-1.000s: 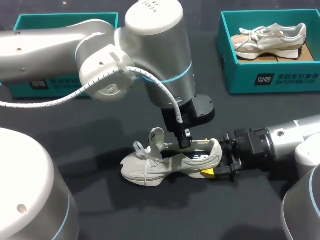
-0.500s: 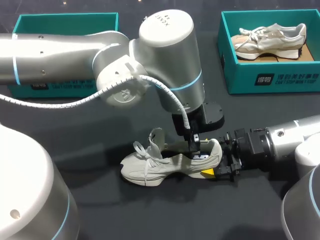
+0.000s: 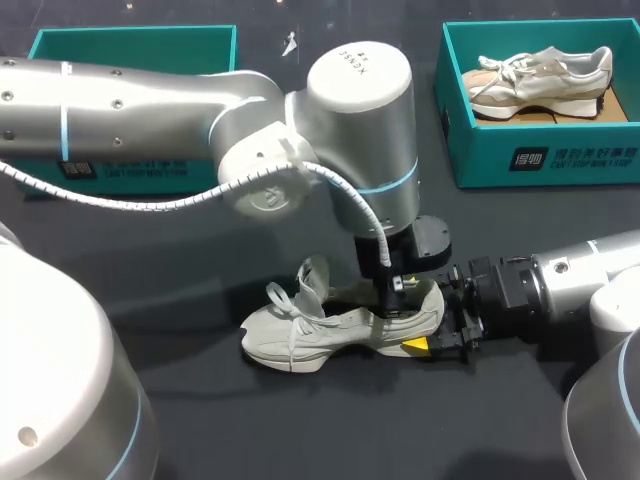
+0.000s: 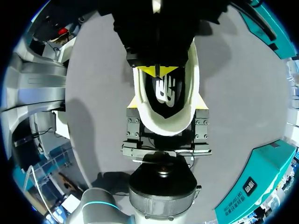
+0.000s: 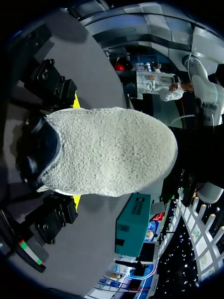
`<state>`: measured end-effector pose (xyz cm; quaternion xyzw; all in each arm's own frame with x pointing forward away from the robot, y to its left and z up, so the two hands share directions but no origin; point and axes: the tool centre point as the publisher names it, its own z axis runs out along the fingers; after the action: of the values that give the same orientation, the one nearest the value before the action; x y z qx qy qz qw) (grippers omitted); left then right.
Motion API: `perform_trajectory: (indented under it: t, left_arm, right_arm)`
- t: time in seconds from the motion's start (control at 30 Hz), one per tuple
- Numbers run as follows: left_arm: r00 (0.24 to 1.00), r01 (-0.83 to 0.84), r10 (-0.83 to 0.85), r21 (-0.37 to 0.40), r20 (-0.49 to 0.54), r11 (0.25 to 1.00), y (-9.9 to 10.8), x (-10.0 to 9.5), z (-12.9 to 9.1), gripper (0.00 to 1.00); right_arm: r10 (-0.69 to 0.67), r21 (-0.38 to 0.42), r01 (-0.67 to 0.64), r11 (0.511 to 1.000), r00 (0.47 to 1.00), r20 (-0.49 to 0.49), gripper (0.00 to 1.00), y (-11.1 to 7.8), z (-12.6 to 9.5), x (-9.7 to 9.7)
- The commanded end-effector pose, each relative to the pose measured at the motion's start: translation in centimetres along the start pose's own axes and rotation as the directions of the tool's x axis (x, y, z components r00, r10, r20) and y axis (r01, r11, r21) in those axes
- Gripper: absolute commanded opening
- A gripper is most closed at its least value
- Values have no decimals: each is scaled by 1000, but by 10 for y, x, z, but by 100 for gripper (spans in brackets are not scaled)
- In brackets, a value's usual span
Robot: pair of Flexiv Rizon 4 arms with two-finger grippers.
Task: Take the shoe out of the shoebox, open the shoe tongue, remove and reinsert the insole, then place the shoe into the shoebox
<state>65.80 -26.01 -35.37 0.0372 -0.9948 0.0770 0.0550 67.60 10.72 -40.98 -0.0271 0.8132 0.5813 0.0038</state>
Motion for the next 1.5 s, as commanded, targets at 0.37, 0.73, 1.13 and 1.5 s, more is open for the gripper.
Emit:
perform_trajectory:
  t: [0.37,0.73,1.13,1.5]
  left_arm:
    - [999,13,-15,-34,-30,999,25,-9,16,0]
    - [1000,-7,7,-43,-2,999,45,-2,21,0]
    - [999,-43,44,-52,4,998,53,1,33,55]
    - [987,-50,61,-76,152,996,48,-4,59,52]
  right_arm:
    - [-1,4,1,1000,1000,1,0,0,-1,2]
    - [-1,4,1,1000,1000,1,0,0,-1,2]
    - [-1,4,1,1000,1000,1,0,0,-1,2]
    - [-1,4,1,1000,1000,1,0,0,-1,2]
